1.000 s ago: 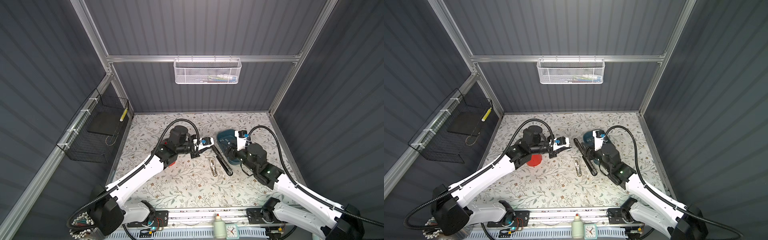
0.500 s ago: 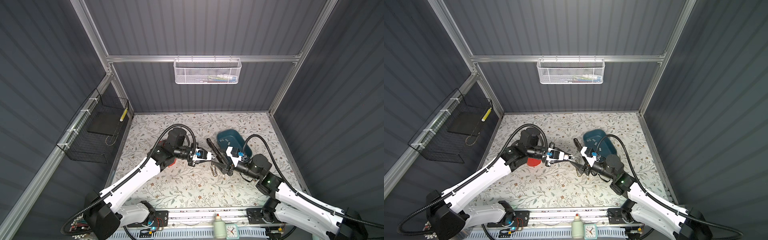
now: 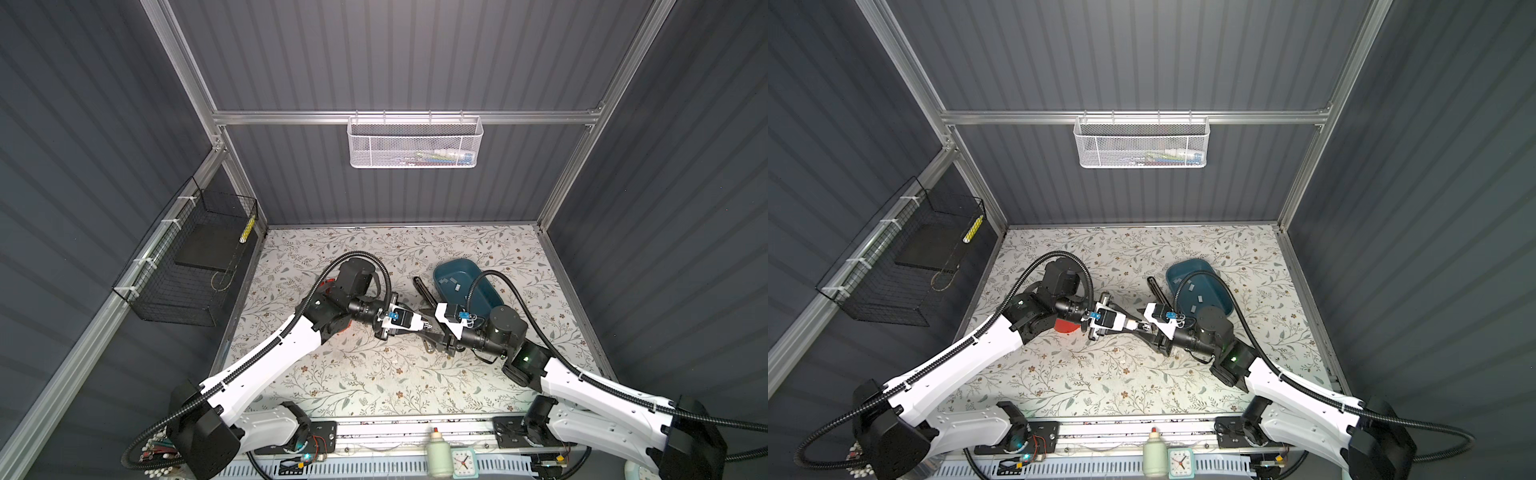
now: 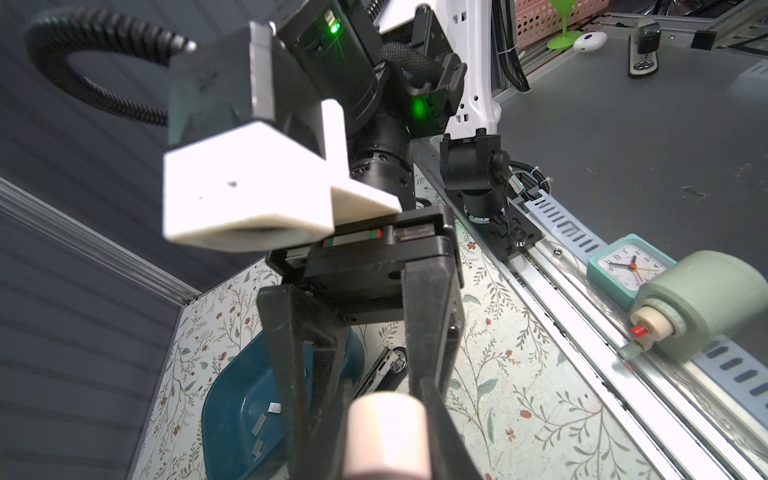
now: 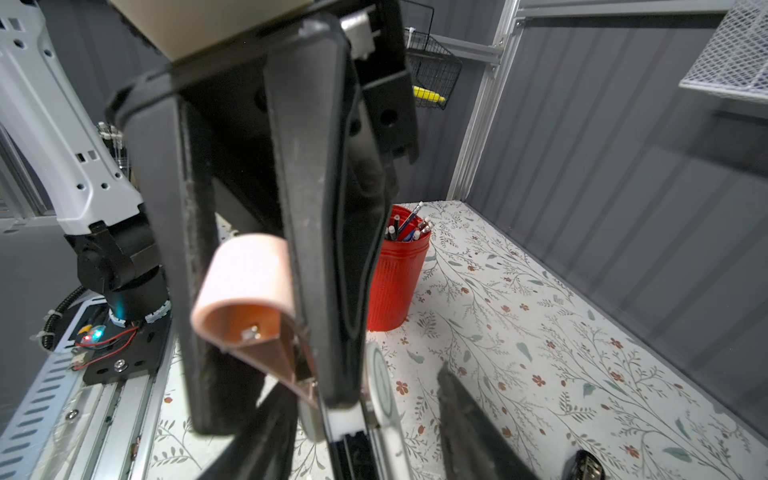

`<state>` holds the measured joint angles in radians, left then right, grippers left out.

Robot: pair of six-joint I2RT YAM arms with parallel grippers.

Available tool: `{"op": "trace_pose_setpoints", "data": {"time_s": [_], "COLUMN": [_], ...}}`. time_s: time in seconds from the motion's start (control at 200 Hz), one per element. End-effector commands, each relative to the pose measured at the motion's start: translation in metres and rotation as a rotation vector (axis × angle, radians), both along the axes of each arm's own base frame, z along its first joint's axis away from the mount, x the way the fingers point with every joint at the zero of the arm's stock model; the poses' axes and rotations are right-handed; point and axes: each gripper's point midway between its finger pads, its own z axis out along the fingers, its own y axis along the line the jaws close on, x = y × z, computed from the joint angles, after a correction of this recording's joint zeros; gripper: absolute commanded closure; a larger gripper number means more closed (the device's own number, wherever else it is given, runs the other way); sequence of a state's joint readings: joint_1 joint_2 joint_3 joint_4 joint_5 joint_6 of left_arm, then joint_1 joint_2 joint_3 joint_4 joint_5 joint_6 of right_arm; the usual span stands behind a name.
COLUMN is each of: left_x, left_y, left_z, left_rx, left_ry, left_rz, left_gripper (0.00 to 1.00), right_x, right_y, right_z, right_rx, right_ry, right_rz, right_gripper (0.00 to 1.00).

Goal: Load the staples into the stapler

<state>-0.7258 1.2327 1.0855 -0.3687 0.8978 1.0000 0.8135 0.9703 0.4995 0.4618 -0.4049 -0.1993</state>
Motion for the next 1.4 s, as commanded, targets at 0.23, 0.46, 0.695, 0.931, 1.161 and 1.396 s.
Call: {"op": "trace_pose_setpoints", "data": {"time_s": [0.23, 0.46, 0.695, 0.931, 1.161, 1.396], "left_x": [-0.010, -0.002, 0.054, 0.124, 0.174, 0.178], "left_y": [-0.003, -0.003, 0.001, 0.043, 0.132, 0.164], "left_z": [0.012, 0.012, 0.033, 0.071, 0.109, 0.114], "left_rx": [-0.036, -0.016, -0.105, -0.289, -0.519, -0.533], "left_ry": [0.027, 0.024, -0.034, -0.030, -0.061, -0.168], "left_rz": [-0.071, -0.016, 0.355, 0.819, 1.304, 1.469], "left_gripper": [1.00, 0.95, 0.62, 0.01, 0.00, 0.00], "right_x": [0.000, -0.001, 0.026, 0.047, 0.088, 0.097], "right_y": [0.003, 0.002, 0.001, -0.003, -0.013, -0.004], "right_z": [0.014, 0.021, 0.027, 0.017, -0.017, -0.054], "right_rx": [0.046, 0.071, 0.087, 0.034, -0.067, -0.125], "right_ry": [-0.055, -0.014, 0.118, 0.200, 0.456, 0.631], "right_rz": [0.003, 0.000, -0.137, -0.275, -0.561, -0.646], "right_gripper": [0.66, 0.84, 0.89, 0.97, 1.00, 1.00]}}
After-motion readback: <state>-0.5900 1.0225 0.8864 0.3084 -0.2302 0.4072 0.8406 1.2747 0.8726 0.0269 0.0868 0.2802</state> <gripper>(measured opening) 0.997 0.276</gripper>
